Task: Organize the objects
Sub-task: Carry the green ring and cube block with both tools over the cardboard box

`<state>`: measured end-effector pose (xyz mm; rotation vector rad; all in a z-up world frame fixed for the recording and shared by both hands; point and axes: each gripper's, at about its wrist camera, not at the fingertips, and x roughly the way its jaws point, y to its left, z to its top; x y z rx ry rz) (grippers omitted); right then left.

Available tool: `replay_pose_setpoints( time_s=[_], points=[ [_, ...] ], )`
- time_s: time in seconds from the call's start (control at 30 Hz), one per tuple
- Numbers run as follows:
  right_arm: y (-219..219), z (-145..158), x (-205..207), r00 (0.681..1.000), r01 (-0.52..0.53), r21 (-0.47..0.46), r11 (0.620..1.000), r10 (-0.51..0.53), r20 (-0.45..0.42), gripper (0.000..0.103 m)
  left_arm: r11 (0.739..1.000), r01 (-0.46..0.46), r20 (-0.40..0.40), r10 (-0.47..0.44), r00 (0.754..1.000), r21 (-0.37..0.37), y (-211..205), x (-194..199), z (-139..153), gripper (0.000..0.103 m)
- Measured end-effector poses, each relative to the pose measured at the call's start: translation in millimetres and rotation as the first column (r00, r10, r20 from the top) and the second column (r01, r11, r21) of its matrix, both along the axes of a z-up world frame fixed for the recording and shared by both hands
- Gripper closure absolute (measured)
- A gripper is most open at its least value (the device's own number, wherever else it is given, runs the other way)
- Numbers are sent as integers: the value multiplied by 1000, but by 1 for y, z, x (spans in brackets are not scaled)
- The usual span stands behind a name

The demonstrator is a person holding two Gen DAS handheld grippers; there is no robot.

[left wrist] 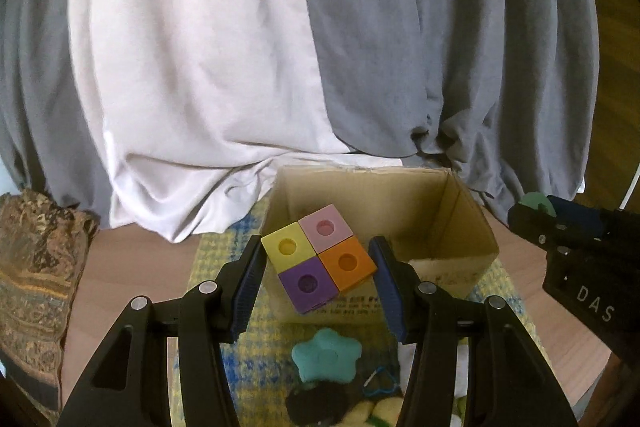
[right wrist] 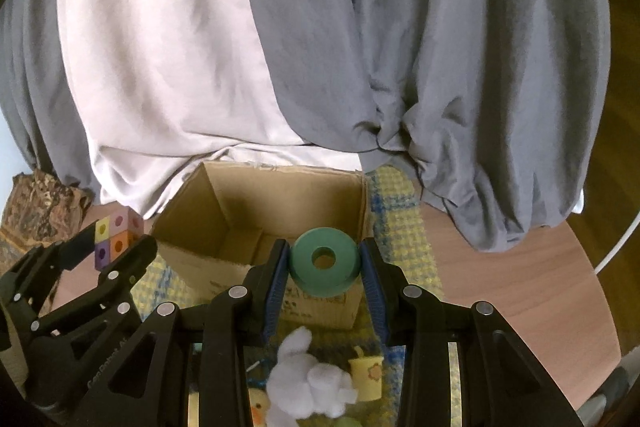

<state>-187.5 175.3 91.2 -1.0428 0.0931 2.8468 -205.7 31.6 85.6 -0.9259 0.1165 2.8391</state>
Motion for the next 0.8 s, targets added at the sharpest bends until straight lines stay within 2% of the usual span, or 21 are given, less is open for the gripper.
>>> replay_pose_setpoints(
  time_s=[0.1,0.33,0.8],
  points=[
    [0,0,-13,1000,-6,-14,1000,6,22,67,999,15,49,-17,999,30,-2,-19,3,51],
    [1,1,-40,998,14,-1,1000,-14,56,67,1000,14,50,-13,999,-12,2,-45,6,51],
    [14,-7,-74,991,29,-63,998,-20,134,67,1000,27,124,-29,992,15,1,-83,-3,51]
  ],
)
